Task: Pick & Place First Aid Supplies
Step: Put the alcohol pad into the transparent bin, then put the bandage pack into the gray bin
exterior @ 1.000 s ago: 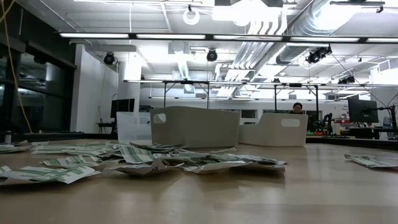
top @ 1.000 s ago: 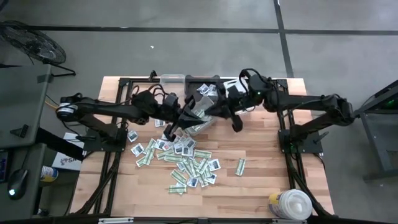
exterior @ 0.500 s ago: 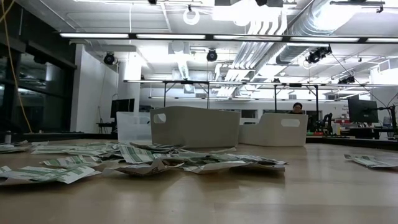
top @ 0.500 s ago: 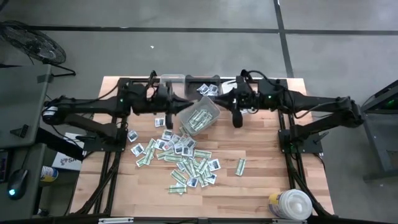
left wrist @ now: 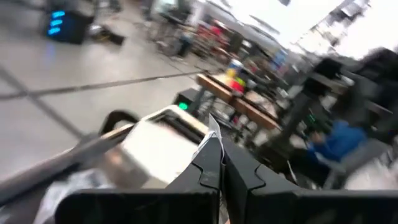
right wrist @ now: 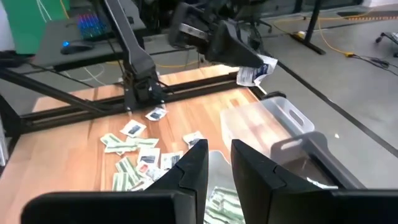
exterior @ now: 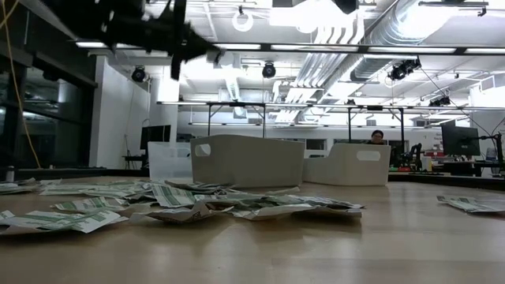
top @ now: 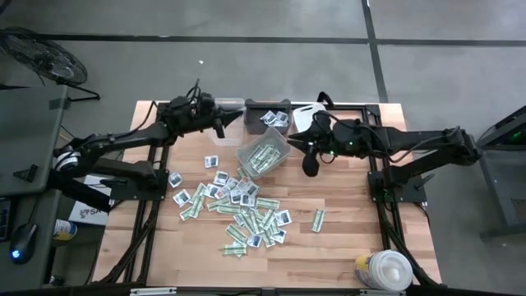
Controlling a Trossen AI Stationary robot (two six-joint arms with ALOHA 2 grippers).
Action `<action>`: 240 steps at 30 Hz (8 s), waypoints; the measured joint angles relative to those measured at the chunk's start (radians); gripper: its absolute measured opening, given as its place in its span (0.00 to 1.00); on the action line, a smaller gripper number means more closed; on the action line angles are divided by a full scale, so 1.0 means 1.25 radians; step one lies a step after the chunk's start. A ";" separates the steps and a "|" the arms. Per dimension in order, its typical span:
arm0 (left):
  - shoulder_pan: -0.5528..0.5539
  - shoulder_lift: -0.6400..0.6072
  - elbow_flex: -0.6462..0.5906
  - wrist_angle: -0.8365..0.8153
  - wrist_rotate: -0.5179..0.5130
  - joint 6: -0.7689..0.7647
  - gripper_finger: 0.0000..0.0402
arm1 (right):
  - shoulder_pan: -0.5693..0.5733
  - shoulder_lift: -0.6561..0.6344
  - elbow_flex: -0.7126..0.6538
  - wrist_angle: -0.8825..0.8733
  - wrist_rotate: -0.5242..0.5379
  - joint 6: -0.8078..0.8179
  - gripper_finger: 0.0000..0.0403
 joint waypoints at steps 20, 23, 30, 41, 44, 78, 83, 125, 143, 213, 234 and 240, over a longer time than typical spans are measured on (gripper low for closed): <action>0.139 0.056 -0.236 0.061 -0.167 -0.349 0.00 | 0.015 0.000 0.000 -0.008 0.079 0.036 0.14; 0.151 0.091 -0.236 0.065 -0.167 -0.382 0.00 | 0.014 0.000 0.000 -0.008 0.081 0.038 0.15; 0.153 0.123 -0.234 0.069 -0.167 -0.403 0.02 | 0.014 0.000 0.000 -0.010 0.081 0.040 0.14; 0.153 0.123 -0.234 0.064 -0.171 -0.381 0.19 | 0.014 0.000 0.000 -0.011 0.080 0.053 0.14; 0.153 0.123 -0.234 0.068 -0.171 -0.377 0.26 | 0.014 0.000 0.000 -0.013 0.080 0.054 0.14; 0.115 0.058 -0.233 0.669 0.405 -0.150 0.37 | 0.297 0.133 0.000 -0.453 -0.090 0.495 0.14; 0.080 0.017 -0.233 0.669 0.439 -0.149 0.37 | 0.341 0.227 0.000 -0.498 -0.196 0.545 0.18; -0.107 -0.016 -0.233 0.620 0.523 -0.086 0.37 | 0.459 0.582 0.003 -0.376 -0.184 0.607 0.33; -0.106 -0.016 -0.233 0.620 0.555 -0.067 0.37 | 0.448 0.576 -0.047 -0.300 -0.231 0.737 0.01; -0.263 -0.253 -0.247 -0.249 -0.015 0.450 0.37 | -0.064 0.500 0.386 -0.409 0.034 0.264 0.00; -0.393 -0.533 -0.445 -0.131 -0.134 0.310 0.37 | -0.093 0.658 0.516 -0.518 -0.003 0.327 0.00; -0.468 -0.533 -0.445 -0.169 -0.200 0.320 0.37 | -0.093 0.692 0.516 -0.516 0.012 0.350 0.00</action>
